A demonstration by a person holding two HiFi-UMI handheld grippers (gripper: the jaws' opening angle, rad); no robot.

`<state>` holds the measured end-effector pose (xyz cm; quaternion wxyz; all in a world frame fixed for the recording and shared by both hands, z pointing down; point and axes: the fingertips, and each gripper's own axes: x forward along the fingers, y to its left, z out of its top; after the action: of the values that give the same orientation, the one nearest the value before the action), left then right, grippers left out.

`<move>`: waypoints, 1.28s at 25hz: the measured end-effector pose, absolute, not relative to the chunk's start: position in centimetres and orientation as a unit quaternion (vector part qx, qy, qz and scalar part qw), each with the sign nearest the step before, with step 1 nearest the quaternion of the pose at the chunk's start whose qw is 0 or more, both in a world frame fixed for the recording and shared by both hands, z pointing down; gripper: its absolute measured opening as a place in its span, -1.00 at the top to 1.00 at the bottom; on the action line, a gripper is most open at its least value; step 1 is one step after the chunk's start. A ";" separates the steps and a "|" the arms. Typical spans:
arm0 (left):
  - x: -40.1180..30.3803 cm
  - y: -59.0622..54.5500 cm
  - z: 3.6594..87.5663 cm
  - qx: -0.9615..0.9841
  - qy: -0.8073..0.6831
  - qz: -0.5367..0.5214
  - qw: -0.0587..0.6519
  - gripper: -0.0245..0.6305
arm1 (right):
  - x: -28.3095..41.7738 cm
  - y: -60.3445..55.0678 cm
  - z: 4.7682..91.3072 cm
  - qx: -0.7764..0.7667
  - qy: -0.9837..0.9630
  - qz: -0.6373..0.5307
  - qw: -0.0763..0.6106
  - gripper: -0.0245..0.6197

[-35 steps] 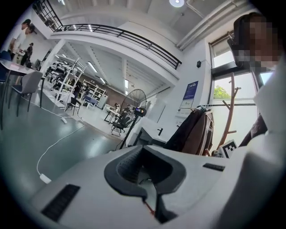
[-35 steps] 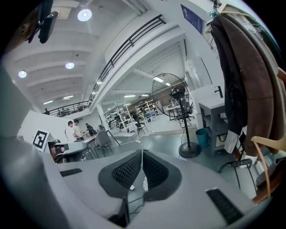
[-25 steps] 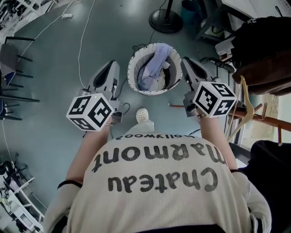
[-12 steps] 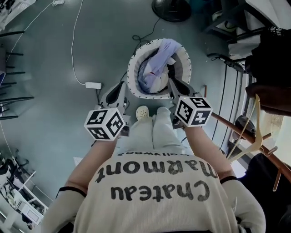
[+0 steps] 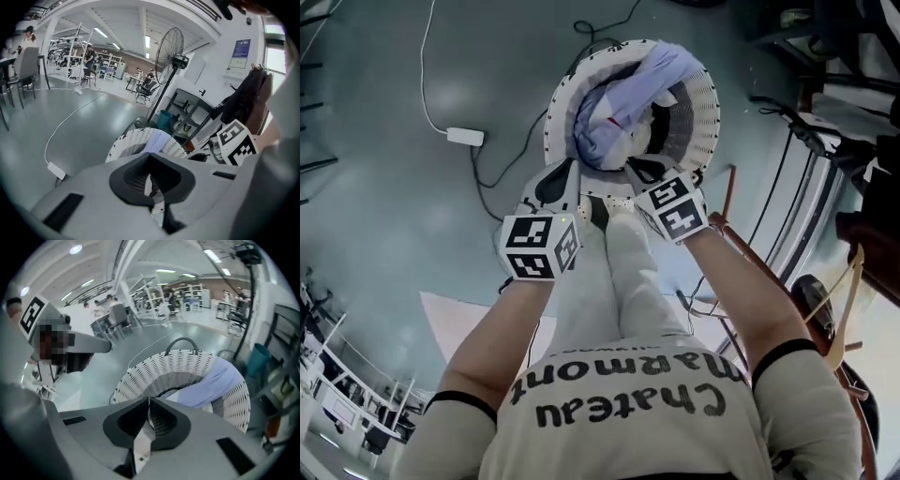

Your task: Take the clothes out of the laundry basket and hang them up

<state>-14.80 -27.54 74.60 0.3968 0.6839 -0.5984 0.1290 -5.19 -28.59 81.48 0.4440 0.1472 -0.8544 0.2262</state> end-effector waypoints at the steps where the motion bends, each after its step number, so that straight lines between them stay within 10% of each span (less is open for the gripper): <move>1: -14.7 -27.8 75.5 0.680 -0.604 0.129 0.396 0.90 | -5.4 -29.0 82.5 0.116 -0.858 0.202 0.457 0.81; 27: -14.7 -33.0 84.4 0.760 -0.529 0.037 0.376 0.49 | -4.1 -37.0 118.3 -0.237 -0.632 -0.357 0.645 0.18; 29: -14.9 -33.0 84.4 0.766 -0.527 0.034 0.367 0.49 | -4.5 -38.0 118.3 -0.204 -0.639 -0.371 0.642 0.73; 32: -15.2 -32.9 83.3 0.773 -0.526 0.026 0.354 0.49 | -5.5 -37.6 115.5 -0.181 -0.678 -0.355 0.618 0.82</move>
<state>-15.18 -32.93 83.31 0.3541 0.7726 -0.5264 0.0259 -5.52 -37.63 115.48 0.6182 -0.1814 -0.6776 -0.3546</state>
